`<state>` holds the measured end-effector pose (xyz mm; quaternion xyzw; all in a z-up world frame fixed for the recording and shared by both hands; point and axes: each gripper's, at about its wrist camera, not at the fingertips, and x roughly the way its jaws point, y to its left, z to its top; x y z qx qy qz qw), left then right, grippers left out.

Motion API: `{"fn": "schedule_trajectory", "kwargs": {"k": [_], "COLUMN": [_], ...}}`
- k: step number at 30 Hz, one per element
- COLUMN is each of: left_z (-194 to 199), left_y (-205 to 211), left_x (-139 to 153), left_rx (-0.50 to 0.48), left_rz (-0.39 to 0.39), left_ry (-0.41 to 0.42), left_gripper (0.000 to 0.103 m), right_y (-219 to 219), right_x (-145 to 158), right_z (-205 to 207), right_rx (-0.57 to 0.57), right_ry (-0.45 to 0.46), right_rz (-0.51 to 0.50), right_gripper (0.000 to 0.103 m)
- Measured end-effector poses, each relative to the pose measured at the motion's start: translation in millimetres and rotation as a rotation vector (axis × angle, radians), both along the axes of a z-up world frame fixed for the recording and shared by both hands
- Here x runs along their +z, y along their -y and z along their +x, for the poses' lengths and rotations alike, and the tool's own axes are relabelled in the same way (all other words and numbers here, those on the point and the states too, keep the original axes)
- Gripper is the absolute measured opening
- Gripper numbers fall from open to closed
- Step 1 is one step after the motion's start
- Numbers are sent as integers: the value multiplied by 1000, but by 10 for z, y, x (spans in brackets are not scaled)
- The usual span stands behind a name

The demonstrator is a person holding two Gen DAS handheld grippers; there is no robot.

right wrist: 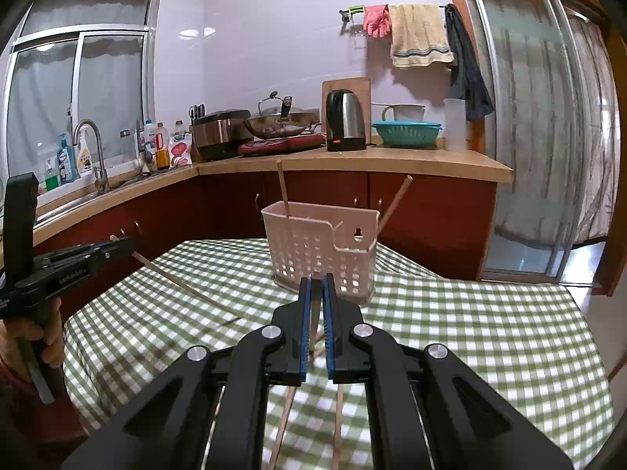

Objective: Organize utensils
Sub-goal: 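Lift both held chopsticks and carry them above the utensil holder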

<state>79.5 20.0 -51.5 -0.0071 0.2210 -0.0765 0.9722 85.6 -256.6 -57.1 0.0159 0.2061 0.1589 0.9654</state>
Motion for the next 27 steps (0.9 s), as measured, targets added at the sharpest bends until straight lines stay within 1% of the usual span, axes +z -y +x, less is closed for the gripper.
{"fn": "schedule_trajectory", "kwargs": {"k": [4,9,14,23,27], "left_z": [141,277,376,548,632], "left_y": [-1,33,54,1,30], "left_x": [53,105,204,651,922], "left_rx": [-8,-27,-56,-92,-102], "left_rz": [3,6,-12,-55,-46], "left_ry": [11,28,41,117,184], "left_gripper": [6,6,6,6,6], "right_y": [-47,-105,-116,-15,23], "right_x": [77,139,207,569,781], "right_z": [165,356,426,476,558], "right_rx": [11,27,40,41,44], "right_ry": [14,30,39,114,162], "right_rz": [-9,6,29,54,65], "right_gripper": [7,7,7,7,7]}}
